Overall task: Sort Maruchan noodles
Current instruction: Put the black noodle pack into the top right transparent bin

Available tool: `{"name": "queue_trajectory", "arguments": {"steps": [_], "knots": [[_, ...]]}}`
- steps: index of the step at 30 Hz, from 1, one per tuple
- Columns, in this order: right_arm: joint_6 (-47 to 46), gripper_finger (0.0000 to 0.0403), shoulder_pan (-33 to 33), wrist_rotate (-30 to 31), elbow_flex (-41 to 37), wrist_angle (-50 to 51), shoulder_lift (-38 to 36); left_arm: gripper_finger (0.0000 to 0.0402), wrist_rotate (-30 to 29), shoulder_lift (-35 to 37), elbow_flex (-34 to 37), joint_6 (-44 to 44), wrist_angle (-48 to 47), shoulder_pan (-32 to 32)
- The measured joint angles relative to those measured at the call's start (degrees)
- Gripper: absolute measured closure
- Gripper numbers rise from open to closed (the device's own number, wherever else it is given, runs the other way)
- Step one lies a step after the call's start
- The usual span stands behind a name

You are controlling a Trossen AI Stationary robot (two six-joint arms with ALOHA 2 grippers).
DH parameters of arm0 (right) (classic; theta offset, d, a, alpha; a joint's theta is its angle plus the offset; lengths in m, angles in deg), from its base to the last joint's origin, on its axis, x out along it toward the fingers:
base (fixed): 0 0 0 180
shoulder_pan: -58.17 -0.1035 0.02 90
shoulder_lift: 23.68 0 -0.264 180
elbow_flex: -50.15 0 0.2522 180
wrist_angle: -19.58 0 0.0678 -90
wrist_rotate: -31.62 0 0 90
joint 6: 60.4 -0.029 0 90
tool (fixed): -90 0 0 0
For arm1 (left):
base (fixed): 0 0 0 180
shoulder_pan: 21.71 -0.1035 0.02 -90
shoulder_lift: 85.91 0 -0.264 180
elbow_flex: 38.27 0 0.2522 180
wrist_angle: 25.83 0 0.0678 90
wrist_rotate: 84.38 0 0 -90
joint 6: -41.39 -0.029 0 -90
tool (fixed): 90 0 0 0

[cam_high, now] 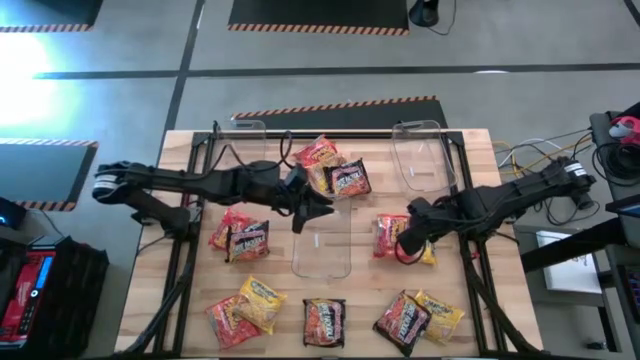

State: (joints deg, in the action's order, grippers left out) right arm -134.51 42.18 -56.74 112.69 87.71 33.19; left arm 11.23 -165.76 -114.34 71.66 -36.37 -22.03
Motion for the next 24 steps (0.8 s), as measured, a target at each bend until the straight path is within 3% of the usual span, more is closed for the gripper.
{"name": "queue_trajectory", "arguments": {"steps": [11,24], "knots": [[-9.1,0.0220,0.0,4.7,-11.8,-11.6,-5.2,0.0286,0.0,-4.1,0.0,-6.7,0.5,-0.3],[-13.7,0.0220,0.0,6.8,-15.9,-11.9,-5.0,0.0286,-0.1,-9.9,0.0,-15.0,4.6,-2.6]]}}
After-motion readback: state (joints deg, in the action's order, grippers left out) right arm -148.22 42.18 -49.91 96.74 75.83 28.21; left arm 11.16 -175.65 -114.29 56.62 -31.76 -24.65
